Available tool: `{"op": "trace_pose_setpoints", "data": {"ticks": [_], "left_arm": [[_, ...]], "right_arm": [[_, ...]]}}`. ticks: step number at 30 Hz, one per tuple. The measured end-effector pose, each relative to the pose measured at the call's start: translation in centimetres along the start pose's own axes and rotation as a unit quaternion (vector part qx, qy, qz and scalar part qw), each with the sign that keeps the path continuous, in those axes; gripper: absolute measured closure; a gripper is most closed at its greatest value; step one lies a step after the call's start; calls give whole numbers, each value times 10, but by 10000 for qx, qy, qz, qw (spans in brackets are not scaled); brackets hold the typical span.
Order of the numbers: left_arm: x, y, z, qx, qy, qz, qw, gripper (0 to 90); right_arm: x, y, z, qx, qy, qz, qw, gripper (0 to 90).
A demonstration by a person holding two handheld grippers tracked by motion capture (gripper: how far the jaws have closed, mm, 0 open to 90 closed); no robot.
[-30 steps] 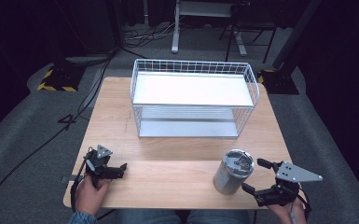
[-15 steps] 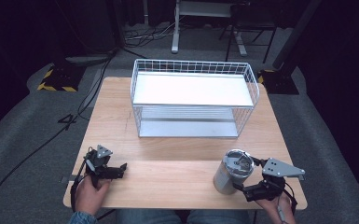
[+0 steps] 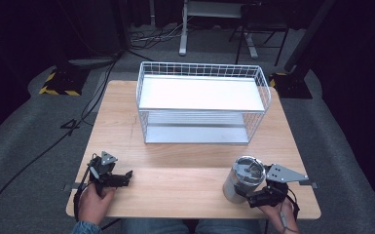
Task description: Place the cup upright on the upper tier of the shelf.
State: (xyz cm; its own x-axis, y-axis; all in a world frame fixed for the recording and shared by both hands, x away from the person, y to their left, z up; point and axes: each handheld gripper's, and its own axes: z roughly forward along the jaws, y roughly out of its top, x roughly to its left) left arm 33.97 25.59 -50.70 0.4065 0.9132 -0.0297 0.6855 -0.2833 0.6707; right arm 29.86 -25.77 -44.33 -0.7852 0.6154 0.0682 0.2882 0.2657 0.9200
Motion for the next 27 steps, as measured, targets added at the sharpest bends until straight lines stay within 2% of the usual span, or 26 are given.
{"op": "trace_pose_setpoints", "data": {"ticks": [9, 11, 14, 27], "left_arm": [[0, 0, 0, 0, -1, -2, 10000, 13], [0, 0, 0, 2, -8, -7, 10000, 13], [0, 0, 0, 0, 0, 1, 10000, 13], [0, 0, 0, 2, -4, -7, 10000, 13]], "right_arm": [[-2, -3, 4, 94, 42, 25, 9999, 11], [-1, -3, 3, 100, 12, -65, 9999, 21], [-1, -2, 3, 113, 22, -77, 9999, 23], [0, 6, 1, 288, 24, -131, 9995, 33]]}}
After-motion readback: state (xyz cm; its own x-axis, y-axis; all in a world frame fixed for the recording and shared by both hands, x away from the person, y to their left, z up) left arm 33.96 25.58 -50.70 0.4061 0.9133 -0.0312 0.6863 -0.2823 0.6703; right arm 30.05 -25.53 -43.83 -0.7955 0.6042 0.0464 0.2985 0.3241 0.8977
